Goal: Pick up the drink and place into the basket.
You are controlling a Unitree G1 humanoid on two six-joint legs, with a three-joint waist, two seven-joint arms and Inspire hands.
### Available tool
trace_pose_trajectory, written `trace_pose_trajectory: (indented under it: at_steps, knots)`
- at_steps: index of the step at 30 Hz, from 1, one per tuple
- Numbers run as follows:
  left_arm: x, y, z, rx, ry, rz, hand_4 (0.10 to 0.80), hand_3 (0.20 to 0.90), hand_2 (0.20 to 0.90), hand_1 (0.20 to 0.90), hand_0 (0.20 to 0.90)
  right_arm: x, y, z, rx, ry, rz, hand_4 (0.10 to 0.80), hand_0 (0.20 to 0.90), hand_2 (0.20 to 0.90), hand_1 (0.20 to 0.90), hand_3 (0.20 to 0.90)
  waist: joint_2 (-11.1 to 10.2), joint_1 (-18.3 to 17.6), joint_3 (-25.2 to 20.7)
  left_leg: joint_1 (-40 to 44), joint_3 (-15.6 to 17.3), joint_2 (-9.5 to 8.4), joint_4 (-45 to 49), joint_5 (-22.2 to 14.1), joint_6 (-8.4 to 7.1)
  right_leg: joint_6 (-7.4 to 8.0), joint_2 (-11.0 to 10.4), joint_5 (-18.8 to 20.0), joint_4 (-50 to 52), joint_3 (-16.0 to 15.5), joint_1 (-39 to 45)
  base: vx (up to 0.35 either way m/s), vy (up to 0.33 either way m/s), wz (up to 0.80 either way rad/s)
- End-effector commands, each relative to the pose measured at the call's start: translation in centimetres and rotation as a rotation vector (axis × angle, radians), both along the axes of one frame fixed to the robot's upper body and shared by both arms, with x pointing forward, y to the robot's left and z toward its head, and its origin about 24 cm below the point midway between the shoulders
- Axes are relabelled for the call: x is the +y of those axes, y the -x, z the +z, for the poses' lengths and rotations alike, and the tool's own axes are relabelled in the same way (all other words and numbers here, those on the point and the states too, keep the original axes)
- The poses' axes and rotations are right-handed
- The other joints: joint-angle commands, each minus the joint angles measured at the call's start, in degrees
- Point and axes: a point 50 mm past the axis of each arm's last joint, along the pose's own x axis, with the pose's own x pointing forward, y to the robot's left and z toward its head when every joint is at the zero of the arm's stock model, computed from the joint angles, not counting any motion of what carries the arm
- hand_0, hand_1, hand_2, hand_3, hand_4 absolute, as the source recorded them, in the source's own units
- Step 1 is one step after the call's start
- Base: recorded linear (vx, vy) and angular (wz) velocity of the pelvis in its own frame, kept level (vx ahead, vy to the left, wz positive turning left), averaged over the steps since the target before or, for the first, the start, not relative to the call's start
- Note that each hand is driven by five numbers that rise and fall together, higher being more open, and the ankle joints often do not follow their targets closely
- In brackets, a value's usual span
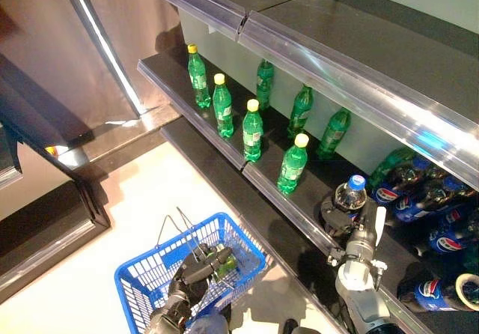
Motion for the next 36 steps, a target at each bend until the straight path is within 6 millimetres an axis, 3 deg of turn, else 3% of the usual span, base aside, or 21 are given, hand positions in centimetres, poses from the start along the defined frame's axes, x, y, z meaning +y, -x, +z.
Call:
trace_pose_trajectory:
  at_steps: [1,9,13,21,25,36]
  knots:
    - [-0.6,-5.6,11.6,-0.709,0.089,-0.048,0.100,0.200,0.300,0.300,0.300,1.2,-1.8,4.5,-0.251,-0.003,0.041,0.100,0.300,0.300,0.300,0.200,-1.1,1.4,-5.1,-0.9,-2.2,4.66,8.9,-5.0,-3.22,5.98,-9.9,11.4,1.5,-1.3,-5.5,0.000,0.000,0.00]
    - [0.0,-5.8,13.1,-0.779,0.091,-0.013,0.100,0.200,0.300,0.300,0.300,1.2,-1.7,4.9,-0.279,-0.003,0.049,0.100,0.300,0.300,0.300,0.200,-0.9,1.4,-5.6,-0.4,-2.0,4.65,8.2,-4.8,-3.19,5.50,-9.5,10.9,1.7,-1.3,-5.3,-0.018,0.009,0.00]
    - [0.2,-5.9,13.8,-0.811,0.120,-0.011,0.100,0.200,0.300,0.300,0.300,1.6,-1.9,6.1,-0.336,0.006,0.094,0.100,0.300,0.300,0.300,0.200,-0.8,1.4,-6.0,-0.1,-1.9,4.68,7.6,-4.7,-3.21,5.20,-9.2,10.7,1.5,-1.3,-5.1,-0.047,0.024,0.00]
    - [-0.8,-6.1,15.1,-0.859,0.127,-0.044,0.100,0.200,0.300,0.300,0.300,3.2,-2.0,10.0,-0.513,0.050,0.281,0.100,0.300,0.300,0.300,0.200,-0.8,1.1,-7.1,0.5,-1.6,4.76,6.1,-4.3,-3.21,4.64,-8.5,10.1,1.2,-1.0,-5.1,-0.056,0.025,-0.02]
    - [-1.2,-6.2,15.4,-0.862,0.141,-0.058,0.100,0.200,0.300,0.300,0.300,4.3,-1.4,13.0,-0.635,0.073,0.424,0.100,0.300,0.300,0.300,0.200,-0.8,0.8,-7.9,0.7,-1.2,4.73,5.1,-4.0,-3.21,4.26,-7.9,9.8,0.8,-0.5,-5.2,-0.053,0.019,-0.01]
    - [-2.2,-6.3,15.7,-0.863,0.159,-0.076,0.100,0.200,0.300,0.300,0.300,6.5,0.1,17.0,-0.825,0.048,0.664,0.100,0.300,0.300,0.300,0.200,-0.6,0.3,-8.8,0.9,-0.8,4.63,4.0,-3.5,-3.27,3.39,-6.8,9.1,0.2,0.2,-5.1,-0.011,0.003,-0.01]
